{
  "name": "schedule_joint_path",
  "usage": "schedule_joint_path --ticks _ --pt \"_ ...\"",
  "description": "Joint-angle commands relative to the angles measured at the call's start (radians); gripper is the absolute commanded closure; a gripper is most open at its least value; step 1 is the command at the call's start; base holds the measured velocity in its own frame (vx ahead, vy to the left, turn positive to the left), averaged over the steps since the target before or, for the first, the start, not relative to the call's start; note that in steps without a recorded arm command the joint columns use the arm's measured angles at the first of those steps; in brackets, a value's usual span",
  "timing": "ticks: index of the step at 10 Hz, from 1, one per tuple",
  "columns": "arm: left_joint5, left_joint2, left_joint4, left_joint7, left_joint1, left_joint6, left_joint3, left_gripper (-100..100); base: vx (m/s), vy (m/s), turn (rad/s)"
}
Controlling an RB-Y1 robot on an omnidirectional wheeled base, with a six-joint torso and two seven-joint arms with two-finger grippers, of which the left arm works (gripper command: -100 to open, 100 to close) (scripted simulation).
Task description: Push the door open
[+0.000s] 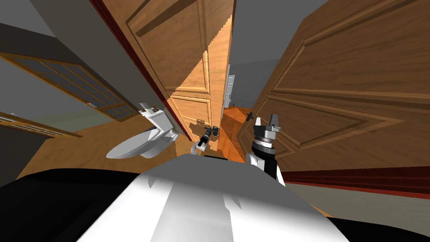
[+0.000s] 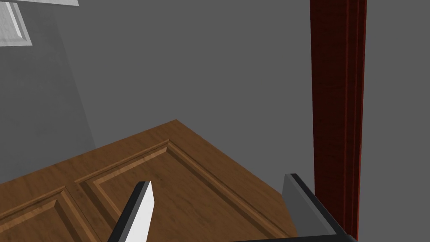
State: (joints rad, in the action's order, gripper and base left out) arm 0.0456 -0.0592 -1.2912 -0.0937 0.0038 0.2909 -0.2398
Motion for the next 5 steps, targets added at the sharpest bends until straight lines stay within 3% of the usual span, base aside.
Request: schedule_joint_path --ticks 1,5 --pt "-0.003 -0.009 -0.013 0.005 -0.008 0.004 0.028 100 0.207 -0.107 0.049" --pt "-0.007 -0.01 -0.004 0.016 -0.016 0.0 0.075 100 0.161 -0.129 0.071"
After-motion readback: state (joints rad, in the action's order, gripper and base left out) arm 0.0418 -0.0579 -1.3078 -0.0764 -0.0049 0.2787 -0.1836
